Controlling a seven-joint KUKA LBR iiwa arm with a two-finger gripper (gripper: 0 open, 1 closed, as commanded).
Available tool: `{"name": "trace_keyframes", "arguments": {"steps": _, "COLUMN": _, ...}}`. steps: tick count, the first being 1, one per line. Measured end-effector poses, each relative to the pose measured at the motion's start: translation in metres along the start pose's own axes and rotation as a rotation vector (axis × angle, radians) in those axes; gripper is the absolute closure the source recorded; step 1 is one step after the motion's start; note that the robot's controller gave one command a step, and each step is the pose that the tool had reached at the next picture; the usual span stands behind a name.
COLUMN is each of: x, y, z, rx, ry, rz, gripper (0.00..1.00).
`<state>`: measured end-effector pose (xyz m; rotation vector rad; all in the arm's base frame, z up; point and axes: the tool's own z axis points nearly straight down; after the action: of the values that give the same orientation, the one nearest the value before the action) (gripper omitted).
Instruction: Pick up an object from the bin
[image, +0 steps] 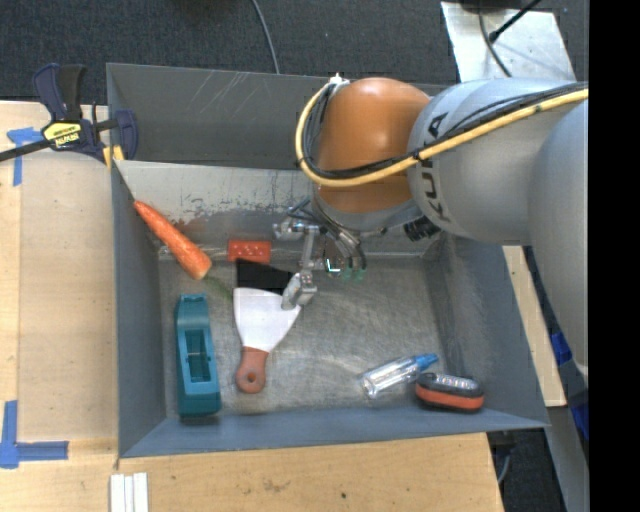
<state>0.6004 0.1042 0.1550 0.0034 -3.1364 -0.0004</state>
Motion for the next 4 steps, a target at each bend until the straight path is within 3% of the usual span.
{"name": "trace_keyframes", "arguments": {"steps": 1, "x": -0.002, "y": 0.000, "z": -0.005, "rx": -0.001, "ry": -0.008, "rz": 0.003, "gripper": 0.00}}
{"name": "trace_keyframes", "arguments": {"steps": 2, "x": -0.030, "y": 0.019, "z": 0.063, "rx": -0.002, "ry": -0.015, "rz": 0.102, "gripper": 0.00}}
{"name": "trace_keyframes", "arguments": {"steps": 3, "x": -0.031, "y": 0.019, "z": 0.063, "rx": -0.002, "ry": -0.013, "rz": 0.105, "gripper": 0.00}}
{"name": "trace_keyframes", "arguments": {"steps": 4, "x": -0.029, "y": 0.076, "z": 0.056, "rx": -0.002, "ry": -0.009, "rz": 0.312, "gripper": 0.00}}
